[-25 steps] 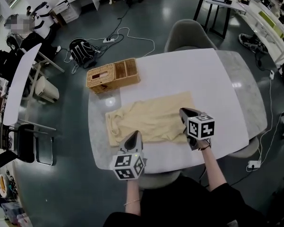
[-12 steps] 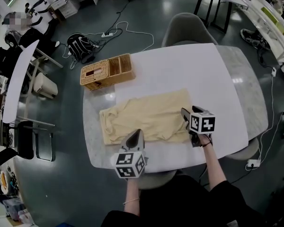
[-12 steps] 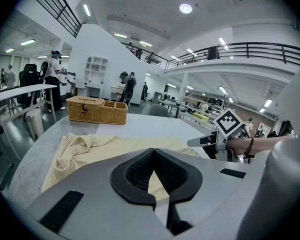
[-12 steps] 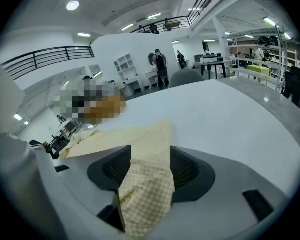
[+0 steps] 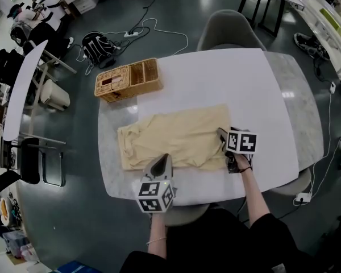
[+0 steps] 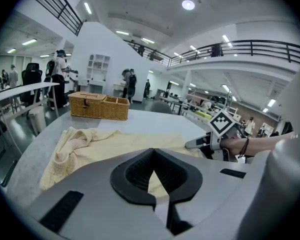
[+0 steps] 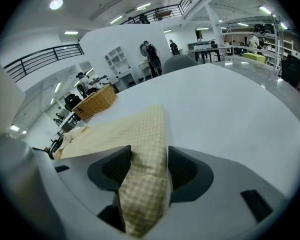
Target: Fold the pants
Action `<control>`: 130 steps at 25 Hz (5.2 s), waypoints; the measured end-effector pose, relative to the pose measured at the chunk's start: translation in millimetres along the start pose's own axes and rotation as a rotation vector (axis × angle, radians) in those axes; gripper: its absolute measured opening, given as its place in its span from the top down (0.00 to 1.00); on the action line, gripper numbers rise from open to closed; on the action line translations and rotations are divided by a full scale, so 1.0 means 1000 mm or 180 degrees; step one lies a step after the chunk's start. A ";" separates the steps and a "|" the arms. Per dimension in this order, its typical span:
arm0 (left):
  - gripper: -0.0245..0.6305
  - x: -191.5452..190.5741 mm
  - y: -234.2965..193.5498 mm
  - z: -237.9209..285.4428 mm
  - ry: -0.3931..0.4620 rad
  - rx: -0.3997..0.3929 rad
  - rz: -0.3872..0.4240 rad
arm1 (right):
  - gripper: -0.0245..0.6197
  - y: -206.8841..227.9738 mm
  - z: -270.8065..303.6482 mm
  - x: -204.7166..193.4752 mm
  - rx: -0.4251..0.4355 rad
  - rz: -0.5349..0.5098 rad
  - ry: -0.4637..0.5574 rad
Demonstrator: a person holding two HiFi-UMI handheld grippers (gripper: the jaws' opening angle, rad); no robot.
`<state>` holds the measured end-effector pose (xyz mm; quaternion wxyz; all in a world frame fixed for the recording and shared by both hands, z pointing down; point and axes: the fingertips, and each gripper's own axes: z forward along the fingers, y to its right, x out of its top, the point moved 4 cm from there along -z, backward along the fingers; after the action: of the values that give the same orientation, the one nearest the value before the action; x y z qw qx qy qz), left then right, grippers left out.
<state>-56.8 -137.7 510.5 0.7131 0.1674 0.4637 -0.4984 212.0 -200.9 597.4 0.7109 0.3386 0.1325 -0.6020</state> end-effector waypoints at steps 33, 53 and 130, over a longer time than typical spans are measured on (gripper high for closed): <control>0.95 0.003 -0.031 -0.080 0.0399 0.0548 -0.0134 | 0.91 -0.068 -0.050 0.032 0.0527 -0.0230 0.0053; 0.95 0.007 -0.120 -0.128 0.0485 0.0378 -0.0148 | 0.91 -0.179 -0.067 0.036 0.0454 -0.0187 0.0097; 0.95 -0.050 -0.273 -0.171 0.0313 0.0292 -0.0598 | 0.91 -0.444 0.082 -0.038 -0.0039 -0.1663 -0.0648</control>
<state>-381.6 -112.4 525.7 0.6312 0.1799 0.4884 -0.5750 -235.3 -244.8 537.1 0.5433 0.2264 0.1468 -0.7950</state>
